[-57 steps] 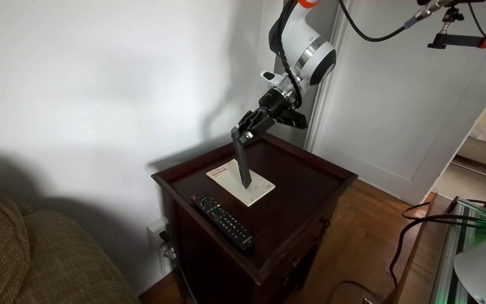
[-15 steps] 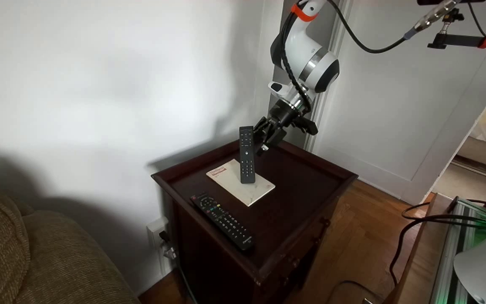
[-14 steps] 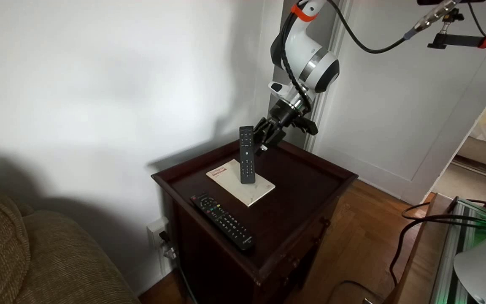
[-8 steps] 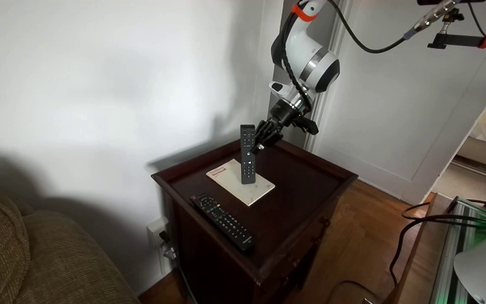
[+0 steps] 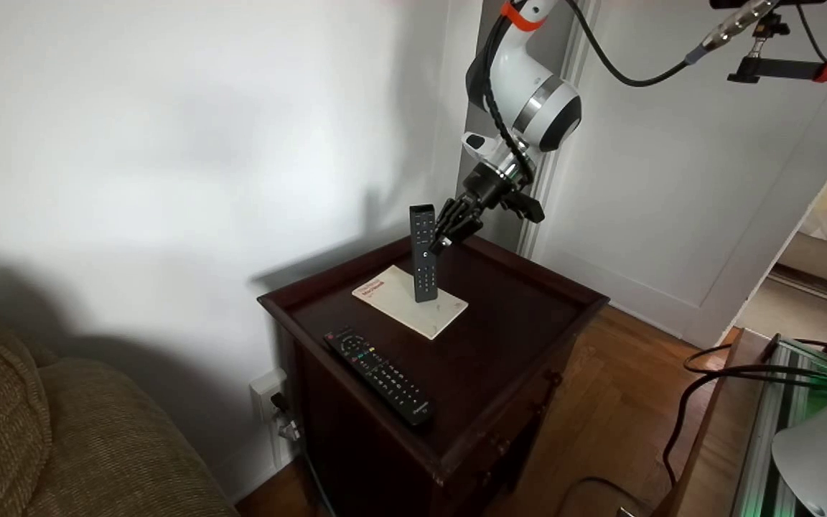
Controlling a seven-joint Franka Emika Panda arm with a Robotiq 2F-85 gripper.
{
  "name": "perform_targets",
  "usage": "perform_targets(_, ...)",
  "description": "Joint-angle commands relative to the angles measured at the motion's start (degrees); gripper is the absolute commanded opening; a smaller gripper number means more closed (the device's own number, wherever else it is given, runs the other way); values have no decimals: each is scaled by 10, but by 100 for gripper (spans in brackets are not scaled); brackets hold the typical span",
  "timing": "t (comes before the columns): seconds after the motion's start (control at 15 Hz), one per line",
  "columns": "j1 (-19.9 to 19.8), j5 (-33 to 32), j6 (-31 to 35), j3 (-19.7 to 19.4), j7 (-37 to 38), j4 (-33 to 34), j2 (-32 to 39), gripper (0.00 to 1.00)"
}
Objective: Turn over the remote
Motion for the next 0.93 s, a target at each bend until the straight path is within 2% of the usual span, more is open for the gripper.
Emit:
perform_targets(0.0,-15,-36,-34,-12,26,-3,-22,6)
perform_targets(0.27,-39,-78,-122,-25,67,11,-29,6)
perform_targets(0.53,-61,-122,-201,-49,152,37,-13,6)
perform_targets(0.87,-72,-163,-203,-66,292,82,35,6)
